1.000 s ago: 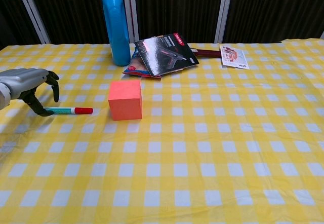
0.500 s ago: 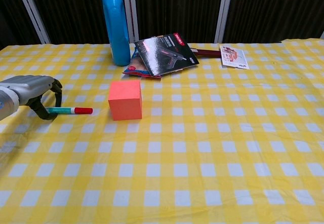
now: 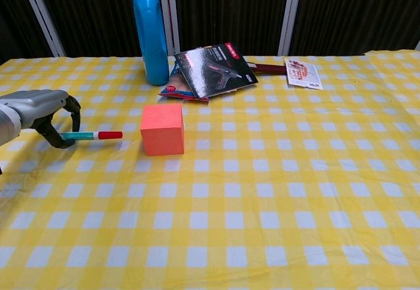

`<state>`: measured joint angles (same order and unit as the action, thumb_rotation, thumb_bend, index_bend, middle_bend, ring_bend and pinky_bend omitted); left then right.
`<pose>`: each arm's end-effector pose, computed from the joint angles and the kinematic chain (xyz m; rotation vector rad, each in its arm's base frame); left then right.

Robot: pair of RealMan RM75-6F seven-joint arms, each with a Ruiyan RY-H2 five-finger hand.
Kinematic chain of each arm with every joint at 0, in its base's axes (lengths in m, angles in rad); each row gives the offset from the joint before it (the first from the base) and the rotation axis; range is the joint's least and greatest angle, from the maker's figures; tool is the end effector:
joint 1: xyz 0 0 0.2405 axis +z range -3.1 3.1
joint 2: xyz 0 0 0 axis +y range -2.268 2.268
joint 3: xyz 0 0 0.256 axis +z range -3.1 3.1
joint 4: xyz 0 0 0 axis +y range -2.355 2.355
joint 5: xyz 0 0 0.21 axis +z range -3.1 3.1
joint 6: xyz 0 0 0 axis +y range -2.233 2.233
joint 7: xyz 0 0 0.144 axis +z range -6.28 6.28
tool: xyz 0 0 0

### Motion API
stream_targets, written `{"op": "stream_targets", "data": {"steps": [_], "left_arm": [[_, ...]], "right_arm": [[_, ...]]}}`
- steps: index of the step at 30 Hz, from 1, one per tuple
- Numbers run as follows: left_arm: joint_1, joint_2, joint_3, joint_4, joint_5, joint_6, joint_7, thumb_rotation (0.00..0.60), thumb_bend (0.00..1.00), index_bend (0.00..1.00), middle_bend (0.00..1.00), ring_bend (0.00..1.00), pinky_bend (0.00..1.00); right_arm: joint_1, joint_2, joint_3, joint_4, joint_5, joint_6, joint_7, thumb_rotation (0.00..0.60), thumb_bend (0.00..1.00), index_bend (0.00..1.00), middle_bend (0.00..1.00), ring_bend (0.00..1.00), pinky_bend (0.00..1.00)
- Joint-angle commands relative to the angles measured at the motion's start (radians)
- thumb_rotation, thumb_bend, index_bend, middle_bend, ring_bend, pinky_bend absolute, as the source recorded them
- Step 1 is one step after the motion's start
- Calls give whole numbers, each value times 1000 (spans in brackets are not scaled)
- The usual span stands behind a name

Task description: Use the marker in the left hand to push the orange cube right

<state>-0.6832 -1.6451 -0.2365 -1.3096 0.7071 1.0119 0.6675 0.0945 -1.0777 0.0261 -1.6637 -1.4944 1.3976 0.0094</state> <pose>-0.2254 0.3592 -0.0171 -1.5644 -1.0268 -0.5387 -0.3098 -0.1775 0.1530 1.4410 -0.9980 0.8563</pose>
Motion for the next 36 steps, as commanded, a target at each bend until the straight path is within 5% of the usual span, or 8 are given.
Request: {"op": "stream_targets", "data": {"steps": [1, 23, 36], "left_arm": [[-18, -1, -3, -18, -39, 2, 36, 600, 450, 575, 115, 0, 93], [-183, -224, -65, 71, -139, 56, 165, 600, 451, 579, 124, 0, 93], [-170, -209, -68, 67, -160, 101, 179, 600, 460, 581, 128, 0, 94]], "right_arm": [[0, 0, 0, 0, 0, 0, 0, 600, 377, 0, 0, 0, 0], [0, 4, -1, 9, -10, 5, 14, 600, 378, 0, 0, 0, 0], [0, 4, -2, 5, -11, 4, 11, 600, 377, 0, 0, 0, 0]]}}
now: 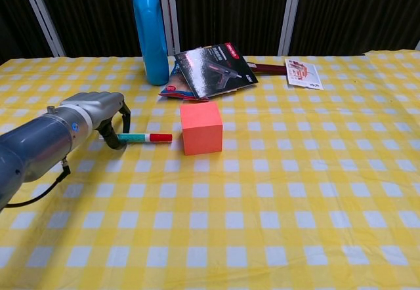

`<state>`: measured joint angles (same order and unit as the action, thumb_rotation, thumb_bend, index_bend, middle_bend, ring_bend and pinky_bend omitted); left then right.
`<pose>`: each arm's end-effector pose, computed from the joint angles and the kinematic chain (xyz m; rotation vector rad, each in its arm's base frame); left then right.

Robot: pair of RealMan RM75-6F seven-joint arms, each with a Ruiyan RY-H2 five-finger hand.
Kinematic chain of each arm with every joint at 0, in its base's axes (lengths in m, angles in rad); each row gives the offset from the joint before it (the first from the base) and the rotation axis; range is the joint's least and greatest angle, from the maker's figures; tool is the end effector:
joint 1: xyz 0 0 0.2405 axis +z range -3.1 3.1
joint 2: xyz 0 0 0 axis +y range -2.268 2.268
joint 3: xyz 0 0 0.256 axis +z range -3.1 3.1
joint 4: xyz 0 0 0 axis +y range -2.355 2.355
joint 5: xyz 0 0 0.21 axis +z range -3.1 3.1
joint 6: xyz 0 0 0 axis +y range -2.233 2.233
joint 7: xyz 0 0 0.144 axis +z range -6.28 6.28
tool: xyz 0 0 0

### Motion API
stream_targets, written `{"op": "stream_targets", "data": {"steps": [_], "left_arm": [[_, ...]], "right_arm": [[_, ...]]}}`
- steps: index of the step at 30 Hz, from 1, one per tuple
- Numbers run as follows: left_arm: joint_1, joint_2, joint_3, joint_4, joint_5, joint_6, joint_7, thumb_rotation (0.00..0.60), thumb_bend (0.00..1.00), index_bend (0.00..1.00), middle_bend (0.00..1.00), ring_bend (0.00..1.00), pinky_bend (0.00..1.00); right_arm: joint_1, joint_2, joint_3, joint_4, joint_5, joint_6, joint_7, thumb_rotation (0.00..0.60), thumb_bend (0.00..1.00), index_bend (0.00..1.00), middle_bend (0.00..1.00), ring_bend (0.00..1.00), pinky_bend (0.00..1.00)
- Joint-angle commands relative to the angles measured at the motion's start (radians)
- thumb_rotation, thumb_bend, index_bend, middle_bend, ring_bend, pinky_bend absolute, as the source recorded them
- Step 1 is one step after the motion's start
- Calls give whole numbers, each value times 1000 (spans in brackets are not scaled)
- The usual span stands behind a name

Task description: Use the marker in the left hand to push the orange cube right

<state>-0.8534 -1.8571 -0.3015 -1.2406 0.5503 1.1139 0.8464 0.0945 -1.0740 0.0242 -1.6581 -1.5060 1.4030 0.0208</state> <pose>-0.1487 0.3694 -0.0713 -1.5813 -1.0094 -0.5485 -0.3097 -0.1773 0.1545 1.4470 -0.9922 0.8650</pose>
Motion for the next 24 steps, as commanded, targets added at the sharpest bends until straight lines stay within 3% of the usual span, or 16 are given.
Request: {"op": "stream_targets", "data": {"steps": [1, 24], "left_arm": [[0, 4, -5, -3, -4, -3, -1, 600, 460, 580, 128, 0, 94], [-168, -190, -106, 160, -34, -41, 45, 600, 460, 580, 133, 0, 94]], "right_arm": [[0, 0, 0, -1, 1, -2, 0, 600, 377, 0, 0, 0, 0], [0, 11, 0, -4, 6, -7, 29, 600, 378, 0, 0, 0, 0]]}}
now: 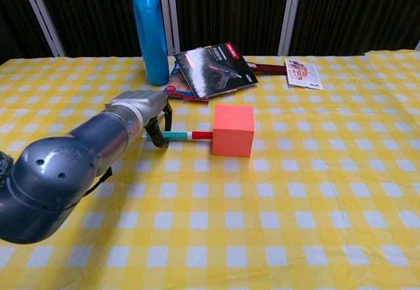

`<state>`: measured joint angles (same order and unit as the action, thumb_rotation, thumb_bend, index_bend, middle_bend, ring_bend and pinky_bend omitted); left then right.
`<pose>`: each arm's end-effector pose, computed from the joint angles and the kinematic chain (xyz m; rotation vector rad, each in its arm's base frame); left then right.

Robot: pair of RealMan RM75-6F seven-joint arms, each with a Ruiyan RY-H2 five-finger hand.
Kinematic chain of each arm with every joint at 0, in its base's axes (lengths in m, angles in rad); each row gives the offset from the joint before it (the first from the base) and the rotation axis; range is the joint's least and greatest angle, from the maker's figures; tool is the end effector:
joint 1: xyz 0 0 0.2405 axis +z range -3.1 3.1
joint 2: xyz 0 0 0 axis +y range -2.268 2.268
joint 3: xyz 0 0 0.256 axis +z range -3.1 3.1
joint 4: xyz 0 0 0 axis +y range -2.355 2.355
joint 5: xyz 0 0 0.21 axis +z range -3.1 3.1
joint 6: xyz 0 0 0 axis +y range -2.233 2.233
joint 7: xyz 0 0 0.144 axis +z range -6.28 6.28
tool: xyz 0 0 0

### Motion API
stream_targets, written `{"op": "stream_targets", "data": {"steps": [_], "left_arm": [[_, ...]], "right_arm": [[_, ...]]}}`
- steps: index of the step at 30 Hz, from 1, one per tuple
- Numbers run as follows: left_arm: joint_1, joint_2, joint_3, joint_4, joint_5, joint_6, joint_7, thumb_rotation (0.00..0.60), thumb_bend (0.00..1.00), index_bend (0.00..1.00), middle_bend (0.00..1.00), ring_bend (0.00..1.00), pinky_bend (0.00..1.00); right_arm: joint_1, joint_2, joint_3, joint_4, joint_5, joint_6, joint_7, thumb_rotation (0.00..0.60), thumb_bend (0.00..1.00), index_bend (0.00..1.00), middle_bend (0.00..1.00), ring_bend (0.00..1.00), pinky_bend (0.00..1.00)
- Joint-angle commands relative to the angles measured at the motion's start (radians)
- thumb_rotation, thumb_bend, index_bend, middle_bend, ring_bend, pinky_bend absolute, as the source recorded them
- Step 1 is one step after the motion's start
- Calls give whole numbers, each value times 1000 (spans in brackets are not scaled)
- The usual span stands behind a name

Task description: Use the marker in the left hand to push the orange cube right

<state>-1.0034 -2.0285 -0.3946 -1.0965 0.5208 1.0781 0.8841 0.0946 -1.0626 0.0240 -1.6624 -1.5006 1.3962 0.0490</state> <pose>-0.0813 0.3771 -0.1135 -1.6388 -1.0169 -0.6242 -0.3108 -0.1772 0.1572 1.4365 -1.0164 0.8730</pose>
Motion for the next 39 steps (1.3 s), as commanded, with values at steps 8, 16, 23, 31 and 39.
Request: {"op": "stream_targets", "data": {"steps": [8, 16, 23, 31, 39], "left_arm": [[-60, -63, -40, 39, -4, -1, 21, 600, 460, 582, 136, 0, 93], [-47, -50, -32, 17, -19, 21, 53, 600, 460, 583, 137, 0, 93], [-52, -54, -44, 25, -28, 11, 53, 600, 460, 583, 138, 0, 94], [-107, -103, -77, 79, -21, -14, 46, 600, 460, 583, 139, 0, 93], [-191, -167, -117, 141, -25, -43, 68, 600, 460, 580, 138, 0, 94]], "right_arm": [[-1, 1, 0, 0, 2, 1, 1, 600, 378, 0, 0, 0, 0], [-3, 3, 0, -4, 4, 2, -2, 600, 377, 0, 0, 0, 0], [-4, 4, 1, -5, 6, 1, 1, 600, 377, 0, 0, 0, 0], [-4, 7, 2, -5, 10, -1, 10, 600, 378, 0, 0, 0, 0], [-2, 9, 3, -5, 12, -5, 14, 600, 378, 0, 0, 0, 0]]}}
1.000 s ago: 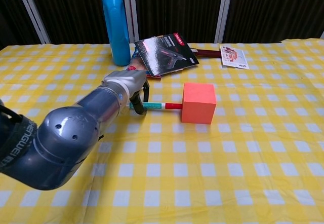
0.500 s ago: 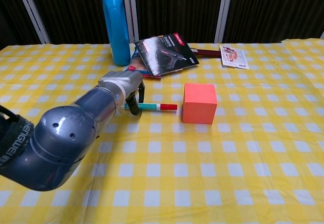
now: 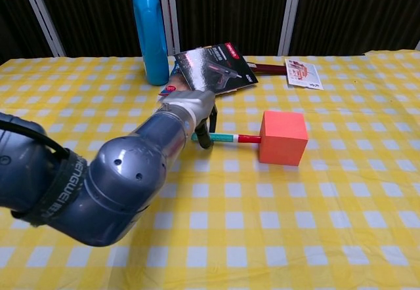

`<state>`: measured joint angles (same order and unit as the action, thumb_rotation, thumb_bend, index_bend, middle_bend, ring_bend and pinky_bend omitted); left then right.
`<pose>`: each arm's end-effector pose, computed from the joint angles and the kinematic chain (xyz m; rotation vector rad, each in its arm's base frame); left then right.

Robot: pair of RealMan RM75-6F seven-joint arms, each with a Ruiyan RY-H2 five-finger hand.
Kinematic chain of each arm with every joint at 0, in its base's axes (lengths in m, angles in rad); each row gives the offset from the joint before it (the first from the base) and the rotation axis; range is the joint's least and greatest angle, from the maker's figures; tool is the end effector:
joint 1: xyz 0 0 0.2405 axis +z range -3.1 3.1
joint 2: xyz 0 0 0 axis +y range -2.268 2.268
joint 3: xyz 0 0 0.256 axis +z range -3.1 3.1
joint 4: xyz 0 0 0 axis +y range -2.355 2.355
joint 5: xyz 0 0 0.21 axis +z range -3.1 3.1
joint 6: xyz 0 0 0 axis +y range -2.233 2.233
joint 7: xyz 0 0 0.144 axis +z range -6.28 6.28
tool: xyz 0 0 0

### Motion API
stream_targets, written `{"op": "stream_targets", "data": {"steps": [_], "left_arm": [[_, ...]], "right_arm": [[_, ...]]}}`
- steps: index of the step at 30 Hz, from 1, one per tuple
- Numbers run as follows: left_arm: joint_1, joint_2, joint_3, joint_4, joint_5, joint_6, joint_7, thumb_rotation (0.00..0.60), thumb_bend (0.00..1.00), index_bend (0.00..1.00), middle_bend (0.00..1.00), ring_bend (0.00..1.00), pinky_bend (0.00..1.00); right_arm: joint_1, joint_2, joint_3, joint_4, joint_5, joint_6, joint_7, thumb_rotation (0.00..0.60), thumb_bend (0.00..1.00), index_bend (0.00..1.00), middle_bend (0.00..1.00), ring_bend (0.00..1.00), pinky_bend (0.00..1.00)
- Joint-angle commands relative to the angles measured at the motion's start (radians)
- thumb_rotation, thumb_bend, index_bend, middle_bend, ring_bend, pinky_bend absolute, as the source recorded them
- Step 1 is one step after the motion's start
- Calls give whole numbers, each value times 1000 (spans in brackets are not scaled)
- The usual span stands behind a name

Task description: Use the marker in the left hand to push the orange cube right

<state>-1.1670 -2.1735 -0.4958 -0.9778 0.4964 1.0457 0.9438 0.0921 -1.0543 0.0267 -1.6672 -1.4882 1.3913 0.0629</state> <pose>-0.0122 0.3705 -0.1475 -1.7195 -0.9975 -0.6792 -0.3126 -0.1769 0.1598 1.4201 -1.0329 0.8719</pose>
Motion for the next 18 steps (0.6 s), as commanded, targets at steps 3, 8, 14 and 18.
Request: {"op": "stream_targets", "data": {"steps": [3, 8, 14, 18], "left_arm": [[-61, -44, -34, 46, -4, -21, 18, 600, 460, 579, 137, 0, 93], [-111, -75, -66, 85, -22, -41, 38, 600, 460, 580, 137, 0, 93], [-170, -95, -83, 122, -68, -61, 40, 600, 460, 580, 137, 0, 94], [-187, -95, -55, 123, -91, -50, 28, 600, 460, 580, 137, 0, 94]], "right_arm": [[0, 0, 0, 0, -2, 1, 0, 600, 377, 0, 0, 0, 0], [0, 1, 0, -1, 5, -4, -4, 600, 378, 0, 0, 0, 0], [-1, 4, 1, -4, 10, -5, -1, 600, 378, 0, 0, 0, 0], [-1, 5, 1, -4, 10, -6, 1, 600, 378, 0, 0, 0, 0]]}}
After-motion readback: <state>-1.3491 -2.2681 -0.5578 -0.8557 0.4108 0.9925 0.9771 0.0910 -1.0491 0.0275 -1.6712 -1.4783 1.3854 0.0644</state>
